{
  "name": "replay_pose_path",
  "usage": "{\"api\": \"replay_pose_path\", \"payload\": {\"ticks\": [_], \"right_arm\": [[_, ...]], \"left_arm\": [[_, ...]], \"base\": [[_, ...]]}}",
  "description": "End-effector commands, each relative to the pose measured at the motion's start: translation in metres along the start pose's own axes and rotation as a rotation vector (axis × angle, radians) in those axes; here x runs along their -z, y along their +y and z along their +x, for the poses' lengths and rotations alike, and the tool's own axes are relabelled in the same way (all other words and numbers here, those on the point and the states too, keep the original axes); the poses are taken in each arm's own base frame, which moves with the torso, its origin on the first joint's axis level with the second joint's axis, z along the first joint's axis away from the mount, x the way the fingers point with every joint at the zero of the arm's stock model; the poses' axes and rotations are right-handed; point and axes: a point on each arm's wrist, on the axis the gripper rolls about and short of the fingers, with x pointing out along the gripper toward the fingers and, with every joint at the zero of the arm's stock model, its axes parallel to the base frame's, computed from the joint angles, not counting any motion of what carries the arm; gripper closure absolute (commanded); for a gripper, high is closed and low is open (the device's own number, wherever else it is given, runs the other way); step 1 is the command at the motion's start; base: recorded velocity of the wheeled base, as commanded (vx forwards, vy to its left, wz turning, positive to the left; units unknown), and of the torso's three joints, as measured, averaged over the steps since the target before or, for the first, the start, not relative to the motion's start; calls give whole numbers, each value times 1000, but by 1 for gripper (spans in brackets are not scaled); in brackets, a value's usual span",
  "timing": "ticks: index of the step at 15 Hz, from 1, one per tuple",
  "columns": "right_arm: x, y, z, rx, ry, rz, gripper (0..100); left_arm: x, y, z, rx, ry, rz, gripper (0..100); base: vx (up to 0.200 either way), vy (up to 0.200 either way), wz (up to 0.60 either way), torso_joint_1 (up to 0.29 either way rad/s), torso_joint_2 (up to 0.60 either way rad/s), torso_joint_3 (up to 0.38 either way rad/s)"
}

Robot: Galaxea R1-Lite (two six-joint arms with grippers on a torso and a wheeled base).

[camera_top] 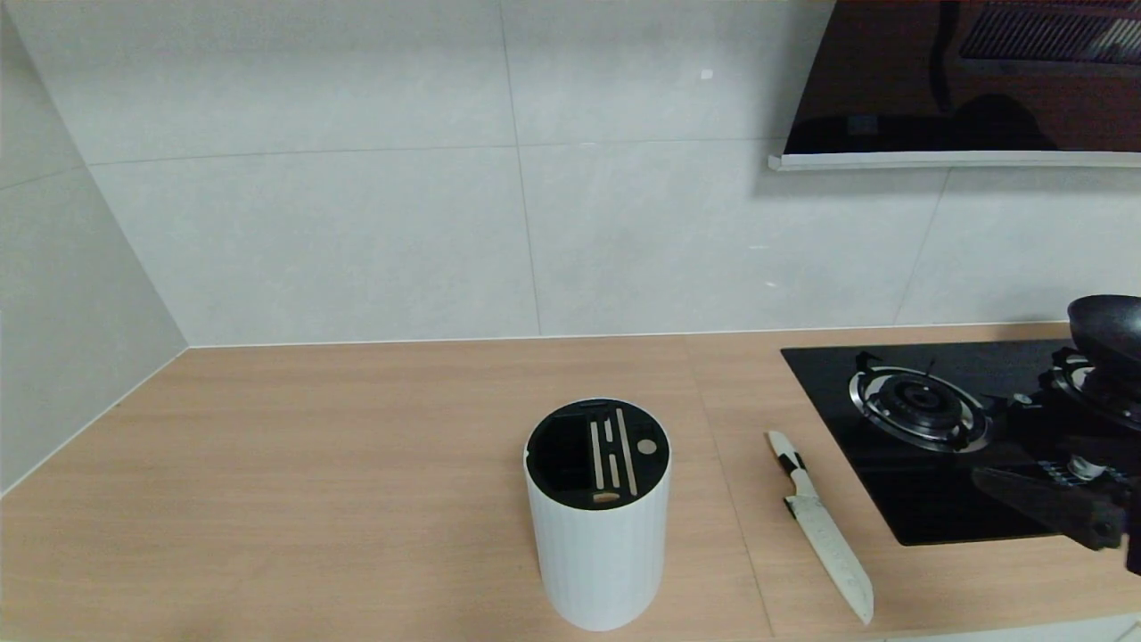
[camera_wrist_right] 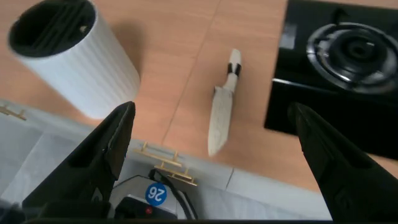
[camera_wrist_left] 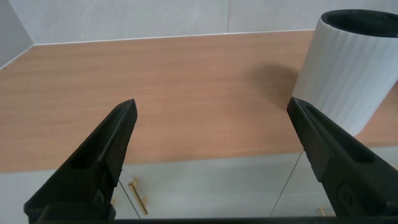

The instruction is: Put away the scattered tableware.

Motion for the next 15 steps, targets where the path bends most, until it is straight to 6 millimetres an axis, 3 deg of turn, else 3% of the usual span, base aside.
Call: {"api": "replay_pose_path", "payload": {"ticks": [1,3,6,15], "right_arm": [[5,2,66,-30,155,-7,0],[30,3,106,-32,265,-6,0],[54,4,139,-11,292,-14,0],[102,2,196,80,358,-30,0]], "left_arm": [[0,0,0,0,0,0,0],[0,0,0,0,0,0,0],[0,0,0,0,0,0,0],[0,0,0,0,0,0,0]], "base": [[0,0,0,0,0,0],[0,0,0,0,0,0],[0,0,0,0,0,0],[0,0,0,0,0,0]]}}
